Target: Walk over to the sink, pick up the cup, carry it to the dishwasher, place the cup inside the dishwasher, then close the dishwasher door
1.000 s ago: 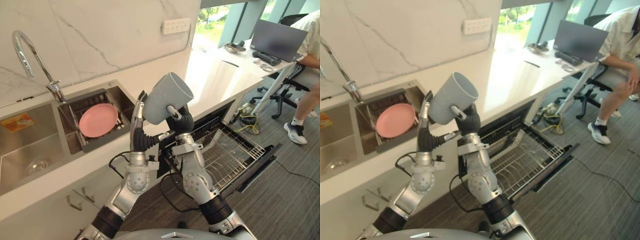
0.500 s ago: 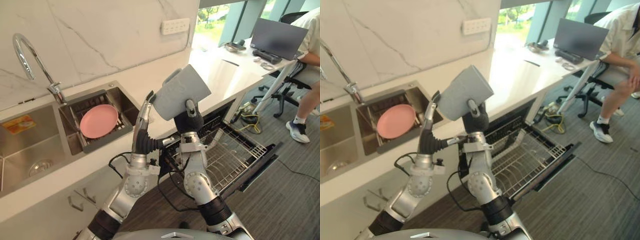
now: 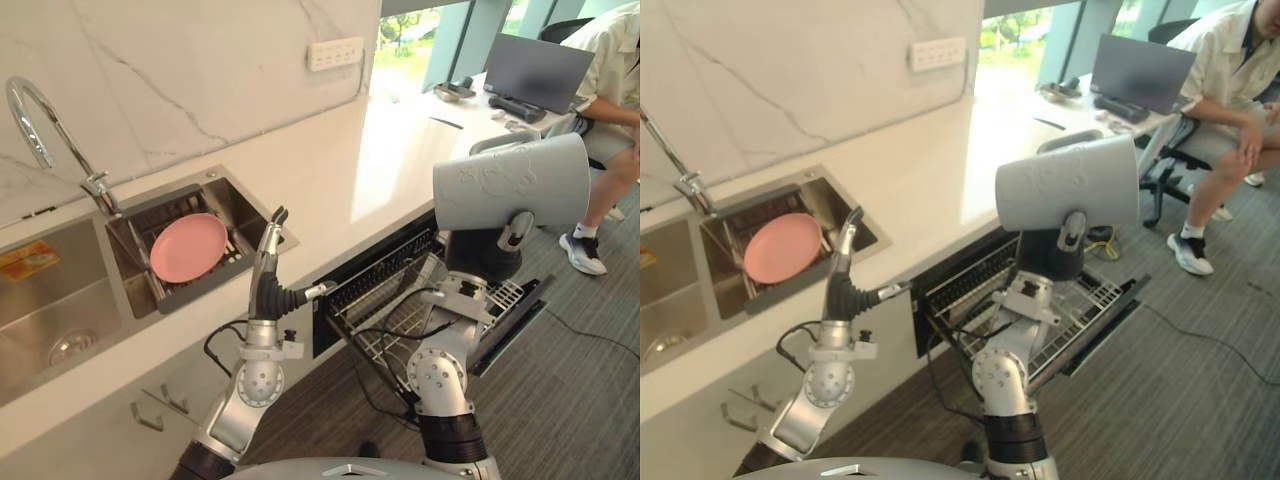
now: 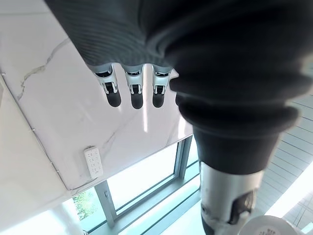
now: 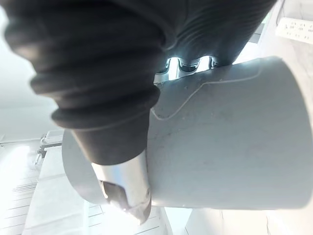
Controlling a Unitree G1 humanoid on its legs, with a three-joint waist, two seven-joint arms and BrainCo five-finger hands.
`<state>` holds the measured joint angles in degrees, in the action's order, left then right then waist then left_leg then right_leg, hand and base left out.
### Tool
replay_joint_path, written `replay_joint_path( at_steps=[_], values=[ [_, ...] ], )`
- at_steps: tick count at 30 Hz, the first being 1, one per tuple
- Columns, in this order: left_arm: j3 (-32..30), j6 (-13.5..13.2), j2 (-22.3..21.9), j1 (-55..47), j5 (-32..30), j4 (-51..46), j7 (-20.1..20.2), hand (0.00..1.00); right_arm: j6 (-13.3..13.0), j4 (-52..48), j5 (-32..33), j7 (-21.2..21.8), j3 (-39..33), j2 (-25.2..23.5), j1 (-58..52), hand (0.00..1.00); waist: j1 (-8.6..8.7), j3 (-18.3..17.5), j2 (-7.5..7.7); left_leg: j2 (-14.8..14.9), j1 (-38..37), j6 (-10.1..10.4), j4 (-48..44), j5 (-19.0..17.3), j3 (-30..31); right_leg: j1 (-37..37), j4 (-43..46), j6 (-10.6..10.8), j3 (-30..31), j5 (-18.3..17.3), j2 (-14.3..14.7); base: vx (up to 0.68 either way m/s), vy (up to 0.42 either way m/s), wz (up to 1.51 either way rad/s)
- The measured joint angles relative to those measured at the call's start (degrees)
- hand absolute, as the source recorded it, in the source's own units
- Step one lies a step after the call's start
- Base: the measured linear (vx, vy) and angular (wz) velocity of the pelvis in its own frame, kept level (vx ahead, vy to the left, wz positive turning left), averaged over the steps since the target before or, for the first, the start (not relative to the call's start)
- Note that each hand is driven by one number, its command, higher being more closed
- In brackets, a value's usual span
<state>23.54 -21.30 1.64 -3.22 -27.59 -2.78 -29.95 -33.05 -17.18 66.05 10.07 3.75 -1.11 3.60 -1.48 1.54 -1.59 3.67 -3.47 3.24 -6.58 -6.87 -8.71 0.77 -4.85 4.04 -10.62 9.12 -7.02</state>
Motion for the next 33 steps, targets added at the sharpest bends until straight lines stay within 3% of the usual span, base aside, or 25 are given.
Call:
replay_joint_path(
  at_steps=[5, 9, 11, 14, 18, 22, 25, 29, 33],
  values=[
    [-0.18, -0.82, -1.10, 0.01, 3.91, -0.02, 3.52, 0.00, 1.39, -0.38, -0.86, 1.72, -3.89, -0.13, -3.41, 1.00, 0.01, 0.35, 0.58, 0.24, -0.56, 0.06, -0.26, -0.28, -1.22, 0.27, 0.21, 0.21, 1.03, 0.62, 0.28, 0.02, -0.001, -0.12],
    [1.04, -0.98, -1.46, -0.66, 14.32, 0.11, 14.14, 0.00, 3.58, -3.75, -3.86, 1.86, -8.38, -0.63, -7.20, 1.00, 0.02, 0.81, 1.32, 0.47, -1.33, 0.05, -0.46, -1.06, -2.76, 0.25, 0.22, 0.45, 2.33, 0.42, 0.36, -0.01, 0.016, -0.18],
    [3.02, 1.78, -1.71, -1.29, 22.66, 1.22, 20.91, 0.00, 5.30, -4.71, -8.67, 1.73, -10.20, -0.60, -9.31, 1.00, 0.25, 1.07, 1.95, 0.59, -1.80, 0.06, -0.67, -1.53, -3.83, 0.24, 0.23, 0.76, 2.93, 0.11, 0.36, 0.00, 0.021, -0.20],
    [4.36, 6.55, -2.71, -3.48, 30.34, 5.17, 27.10, 0.00, 7.75, -4.35, -13.45, 0.99, -11.84, -0.59, -10.60, 1.00, 0.20, 1.62, 2.85, 1.00, -2.18, 0.08, -1.87, -2.66, -5.76, 0.69, 0.79, 0.60, 3.56, -0.23, 0.48, -0.01, 0.014, -0.30],
    [5.24, 10.55, -2.64, -7.78, 39.76, 12.23, 31.19, 0.00, 8.65, -3.40, -19.88, -0.61, -15.48, 0.03, -10.74, 1.00, -0.28, 2.39, 4.06, 1.48, -2.28, -0.08, -3.89, -4.57, -8.27, 4.55, 8.38, 0.53, 1.87, -3.73, -0.66, -0.01, 0.036, -0.31],
    [4.59, 11.14, -2.18, -10.17, 45.59, 16.13, 33.41, 0.00, 8.57, 3.83, -23.95, -3.95, -20.62, 3.54, -10.45, 1.00, -0.81, 3.29, 5.58, 1.35, -0.41, -0.54, -7.72, -6.99, -7.83, 7.89, 15.52, 0.04, -0.42, -7.19, -2.91, 0.00, 0.055, -0.01],
    [1.87, 10.16, -1.64, -10.70, 45.84, 19.81, 34.44, 0.00, 8.56, 9.69, -26.03, -7.36, -25.53, 5.65, -9.95, 1.00, -1.32, 3.32, 5.26, 1.52, 0.99, -0.75, -10.42, -7.93, -5.91, 7.17, 16.02, -0.46, -3.02, -7.65, -3.80, 0.05, 0.047, 0.25],
    [-2.66, 9.28, -0.23, -11.20, 40.62, 26.76, 33.76, 0.00, 9.13, 14.77, -27.77, -9.48, -29.00, 9.23, -9.15, 1.00, -1.87, 3.31, 4.79, 2.03, 2.18, -0.74, -12.30, -8.52, -3.23, 3.97, 12.02, 1.46, -5.96, -5.97, -3.06, 0.04, -0.012, 0.31],
    [-9.15, 9.45, 0.56, -11.42, 33.82, 36.11, 29.88, 0.00, 11.56, 21.69, -33.12, -10.64, -28.61, 10.98, -5.85, 1.00, -2.09, 3.95, 4.12, 2.73, 2.51, -0.67, -12.25, -8.53, -2.64, 0.93, 5.79, 1.69, -6.59, -2.50, -1.54, 0.01, -0.035, 0.07]
  ],
)
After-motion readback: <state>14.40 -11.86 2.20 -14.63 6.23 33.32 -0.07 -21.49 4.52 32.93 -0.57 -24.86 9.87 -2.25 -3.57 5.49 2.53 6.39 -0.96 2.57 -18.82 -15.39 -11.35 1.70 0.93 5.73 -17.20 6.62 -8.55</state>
